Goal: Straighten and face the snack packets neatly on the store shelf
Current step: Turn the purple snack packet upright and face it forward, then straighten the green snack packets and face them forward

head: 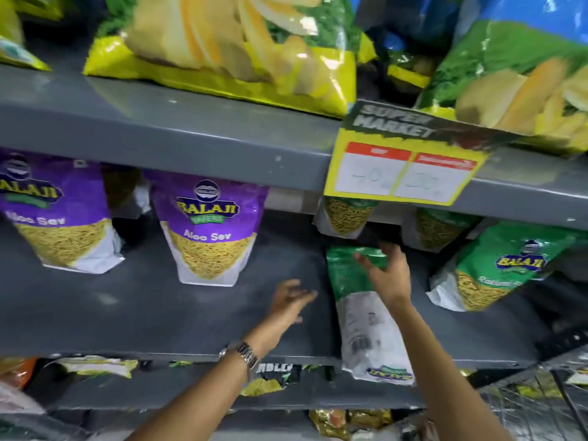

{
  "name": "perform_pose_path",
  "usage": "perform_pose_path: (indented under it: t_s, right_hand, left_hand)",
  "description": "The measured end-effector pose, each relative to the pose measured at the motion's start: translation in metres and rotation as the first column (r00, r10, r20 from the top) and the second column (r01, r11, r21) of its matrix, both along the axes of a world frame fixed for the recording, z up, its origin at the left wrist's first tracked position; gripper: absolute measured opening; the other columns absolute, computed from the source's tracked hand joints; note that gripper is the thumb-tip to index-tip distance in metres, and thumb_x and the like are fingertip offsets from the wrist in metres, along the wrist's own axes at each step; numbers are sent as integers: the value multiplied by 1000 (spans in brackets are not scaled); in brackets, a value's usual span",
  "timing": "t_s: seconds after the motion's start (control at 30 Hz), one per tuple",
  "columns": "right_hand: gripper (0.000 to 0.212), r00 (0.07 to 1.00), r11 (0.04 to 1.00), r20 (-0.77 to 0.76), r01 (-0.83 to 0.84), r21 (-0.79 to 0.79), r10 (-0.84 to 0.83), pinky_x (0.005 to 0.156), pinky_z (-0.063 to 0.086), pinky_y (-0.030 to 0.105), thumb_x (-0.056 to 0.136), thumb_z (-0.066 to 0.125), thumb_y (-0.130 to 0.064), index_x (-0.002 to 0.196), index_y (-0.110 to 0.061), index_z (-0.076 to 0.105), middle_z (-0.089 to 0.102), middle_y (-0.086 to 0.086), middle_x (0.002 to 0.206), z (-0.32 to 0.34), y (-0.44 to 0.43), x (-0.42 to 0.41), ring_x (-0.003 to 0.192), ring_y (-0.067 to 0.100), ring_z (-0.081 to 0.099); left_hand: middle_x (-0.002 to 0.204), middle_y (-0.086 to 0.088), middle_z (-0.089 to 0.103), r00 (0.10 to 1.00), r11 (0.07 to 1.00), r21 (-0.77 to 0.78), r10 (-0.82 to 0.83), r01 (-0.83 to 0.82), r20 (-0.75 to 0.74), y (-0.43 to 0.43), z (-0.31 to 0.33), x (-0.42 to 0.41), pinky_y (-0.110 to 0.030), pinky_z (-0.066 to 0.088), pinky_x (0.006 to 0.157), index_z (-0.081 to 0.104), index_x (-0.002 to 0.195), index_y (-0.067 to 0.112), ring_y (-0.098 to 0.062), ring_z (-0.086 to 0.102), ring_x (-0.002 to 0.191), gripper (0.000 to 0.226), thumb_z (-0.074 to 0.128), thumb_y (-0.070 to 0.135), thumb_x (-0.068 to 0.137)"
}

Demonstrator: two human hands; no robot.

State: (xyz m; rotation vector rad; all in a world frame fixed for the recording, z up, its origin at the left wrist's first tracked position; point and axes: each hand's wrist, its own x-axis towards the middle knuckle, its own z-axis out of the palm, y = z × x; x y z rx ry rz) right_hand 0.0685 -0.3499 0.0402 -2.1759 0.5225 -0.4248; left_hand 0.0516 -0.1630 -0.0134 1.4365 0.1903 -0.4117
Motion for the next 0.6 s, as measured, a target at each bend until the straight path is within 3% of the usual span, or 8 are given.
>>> perform_pose_path:
  t_s: [0.07, 0.13, 0.2, 0.27, 0.37, 0.5, 0.57, 0.6]
  right_hand:
    - [72, 969, 992, -217, 126, 5, -122, 95, 44, 49, 70, 74, -47, 125, -8, 47, 55, 22, 125, -13, -45, -11, 116, 39, 52]
    - [76, 920, 981, -373, 164, 99, -116, 81, 46, 35, 70, 73, -51, 122, -1, 50, 62, 24, 117, -17, -69, -20, 107, 35, 60]
    - [59, 906, 931, -424, 154, 332, 1, 43, 38, 20, 65, 75, -55, 81, -1, 59, 66, 13, 57, -21, -83, -23, 49, 16, 62]
    - [41, 893, 879, -441, 135, 458, 92, 29, 16, 15, 77, 71, -38, 57, -13, 46, 36, -5, 27, -20, -89, -26, 21, 6, 26]
    - [51, 918, 854, -368, 67, 516, 150, 34, 13, 15, 77, 74, -27, 47, -17, 33, 27, -6, 28, -22, -96, -28, 26, 8, 17]
    - [48, 956, 818, -236, -5, 575, 172, 45, 20, 25, 71, 78, -18, 48, -18, 37, 34, -6, 35, -12, -102, -30, 39, 13, 25]
    - [19, 972, 798, -136, -75, 598, 193, 55, 32, 29, 72, 77, -11, 70, -14, 59, 57, 0, 57, -6, -108, -27, 54, 15, 46]
    - [26, 980, 789, -88, -91, 607, 181, 60, 39, 27, 72, 77, -9, 90, -10, 60, 63, 2, 75, -3, -109, -25, 65, 15, 54]
  left_hand:
    - [127, -2, 50, 939, 950, 10, -308, 313, -153, -30, -1, -7, -29, 51, 73, 37, 131, 18, -17, 50, 113, 56, 64, 35, 84]
    - [131, 1, 49, 905, 917, 15, -390, 398, -172, -56, -4, -13, -37, 50, 87, 41, 126, 18, -17, 48, 117, 55, 63, 42, 82]
    - [118, 1, 56, 935, 947, 45, -304, 317, -180, -73, -4, -15, -41, 47, 89, 48, 114, 18, -19, 50, 110, 50, 70, 42, 76]
    - [101, 1, 64, 960, 973, 76, -201, 219, -193, -81, -8, -12, -42, 50, 86, 54, 104, 19, -19, 57, 98, 55, 79, 43, 61]
    - [84, 5, 66, 968, 969, 131, -186, 209, -169, -80, -6, -8, -34, 57, 68, 59, 96, 20, -10, 62, 77, 43, 84, 33, 62]
    - [97, 3, 65, 974, 964, 137, -221, 227, -54, -74, 7, -3, -33, 58, 62, 51, 96, 25, -12, 65, 87, 48, 85, 22, 62]
    - [98, 4, 63, 971, 963, 138, -237, 232, 19, -73, 15, 0, -30, 56, 58, 49, 98, 26, -11, 65, 86, 51, 85, 18, 62]
    - [98, 4, 61, 968, 961, 149, -244, 234, 57, -72, 19, 2, -28, 56, 56, 49, 100, 26, -9, 63, 85, 53, 84, 16, 63]
